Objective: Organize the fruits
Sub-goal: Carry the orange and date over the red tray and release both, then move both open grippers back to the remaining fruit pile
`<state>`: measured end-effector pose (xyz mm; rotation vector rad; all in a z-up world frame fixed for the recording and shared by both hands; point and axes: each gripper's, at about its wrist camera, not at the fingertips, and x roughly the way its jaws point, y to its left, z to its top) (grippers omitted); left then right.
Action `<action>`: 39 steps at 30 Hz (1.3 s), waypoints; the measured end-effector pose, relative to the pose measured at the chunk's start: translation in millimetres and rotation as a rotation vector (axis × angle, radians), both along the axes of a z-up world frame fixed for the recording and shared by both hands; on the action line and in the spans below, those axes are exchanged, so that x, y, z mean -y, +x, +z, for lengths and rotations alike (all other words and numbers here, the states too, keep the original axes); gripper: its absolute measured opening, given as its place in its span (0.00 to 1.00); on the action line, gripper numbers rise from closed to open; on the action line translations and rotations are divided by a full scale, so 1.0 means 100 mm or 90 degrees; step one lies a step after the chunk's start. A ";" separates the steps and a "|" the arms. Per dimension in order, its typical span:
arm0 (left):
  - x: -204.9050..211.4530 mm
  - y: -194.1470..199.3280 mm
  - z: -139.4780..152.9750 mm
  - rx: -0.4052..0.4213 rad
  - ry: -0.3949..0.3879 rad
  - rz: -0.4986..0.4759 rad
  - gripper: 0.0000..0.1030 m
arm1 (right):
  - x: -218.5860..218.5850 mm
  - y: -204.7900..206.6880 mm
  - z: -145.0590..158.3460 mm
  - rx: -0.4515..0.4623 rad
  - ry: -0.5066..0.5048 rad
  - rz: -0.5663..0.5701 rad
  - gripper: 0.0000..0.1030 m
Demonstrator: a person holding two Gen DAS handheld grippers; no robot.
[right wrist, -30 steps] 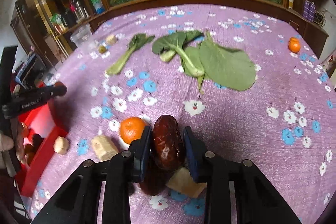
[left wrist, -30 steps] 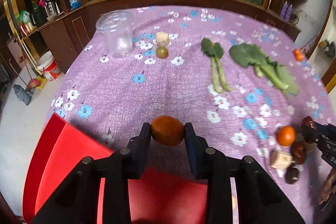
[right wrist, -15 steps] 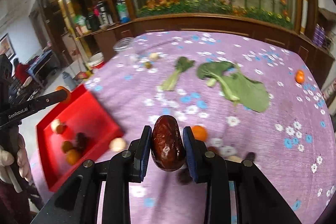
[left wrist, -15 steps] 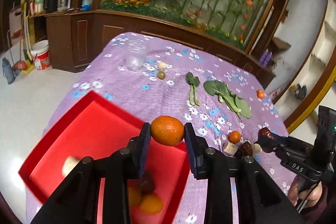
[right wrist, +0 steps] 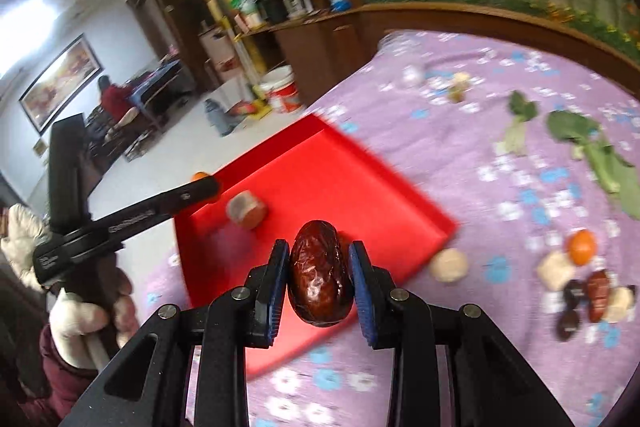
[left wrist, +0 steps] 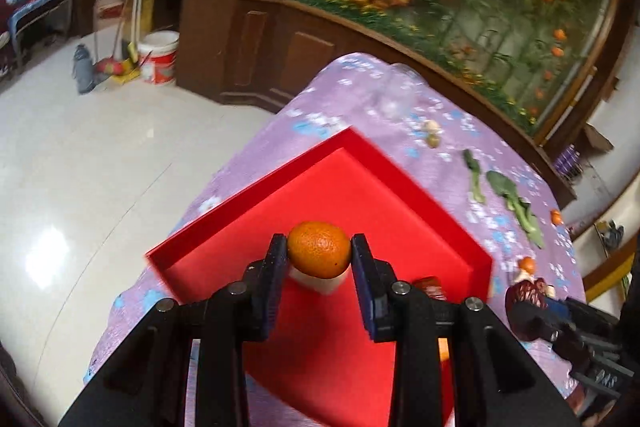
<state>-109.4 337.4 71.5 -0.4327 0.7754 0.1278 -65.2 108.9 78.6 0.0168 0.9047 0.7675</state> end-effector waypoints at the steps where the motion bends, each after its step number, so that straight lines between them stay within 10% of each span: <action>1: -0.04 0.01 -0.05 -0.007 -0.004 0.005 0.30 | -0.07 -0.01 -0.05 -0.007 -0.002 0.008 0.33; 13: -0.03 0.04 -0.14 -0.006 0.008 0.013 0.33 | -0.50 -0.15 -0.38 -0.052 -0.013 0.079 0.33; 22: 0.01 -0.10 0.10 0.039 -0.001 0.025 0.55 | -0.47 -0.21 -0.37 -0.058 -0.004 0.074 0.33; 39: 1.01 -0.20 0.59 0.087 0.029 -0.097 0.71 | 0.82 -0.28 -0.14 -0.029 0.051 -0.080 0.48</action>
